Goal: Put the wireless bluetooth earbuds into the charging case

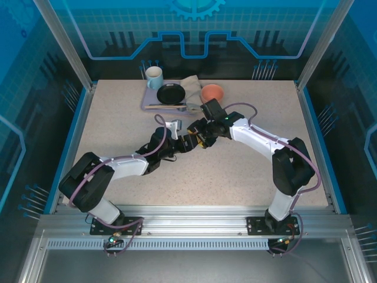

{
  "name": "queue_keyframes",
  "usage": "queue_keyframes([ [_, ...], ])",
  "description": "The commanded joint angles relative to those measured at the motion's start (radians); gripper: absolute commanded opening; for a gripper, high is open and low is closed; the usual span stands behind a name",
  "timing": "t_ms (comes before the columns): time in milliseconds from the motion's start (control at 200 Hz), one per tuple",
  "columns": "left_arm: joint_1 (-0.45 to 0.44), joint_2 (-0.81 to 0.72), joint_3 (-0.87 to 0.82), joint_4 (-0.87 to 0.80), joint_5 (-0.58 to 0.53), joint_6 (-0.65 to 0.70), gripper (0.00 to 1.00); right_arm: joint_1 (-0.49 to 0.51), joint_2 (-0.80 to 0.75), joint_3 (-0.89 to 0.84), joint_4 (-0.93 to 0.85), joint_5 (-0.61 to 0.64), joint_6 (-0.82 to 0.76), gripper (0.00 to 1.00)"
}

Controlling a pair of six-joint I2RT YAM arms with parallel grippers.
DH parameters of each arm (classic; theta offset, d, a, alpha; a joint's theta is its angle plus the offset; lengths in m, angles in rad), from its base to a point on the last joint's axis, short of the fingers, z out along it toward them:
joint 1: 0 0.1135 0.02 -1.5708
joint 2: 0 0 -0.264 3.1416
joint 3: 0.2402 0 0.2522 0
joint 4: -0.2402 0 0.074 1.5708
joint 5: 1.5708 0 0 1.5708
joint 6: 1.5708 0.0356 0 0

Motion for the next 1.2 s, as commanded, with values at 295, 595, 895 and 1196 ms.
queue_keyframes([
  [295, -0.007, 0.01, 0.039, 0.036, -0.008, 0.012, 0.42, 0.004, -0.027, -0.017, 0.013, -0.023, 0.009, 0.47],
  [595, -0.008, -0.002, 0.033, 0.026, -0.003, 0.016, 0.24, 0.003, -0.013, -0.002, 0.015, -0.025, 0.014, 0.47],
  [895, -0.005, -0.027, 0.058, -0.045, 0.033, 0.03, 0.0, -0.055, -0.058, -0.006, 0.073, -0.008, -0.042, 0.74],
  [1196, 0.127, -0.174, 0.124, -0.294, 0.329, 0.17, 0.0, -0.218, -0.243, -0.139, 0.227, -0.101, -0.548, 0.79],
])
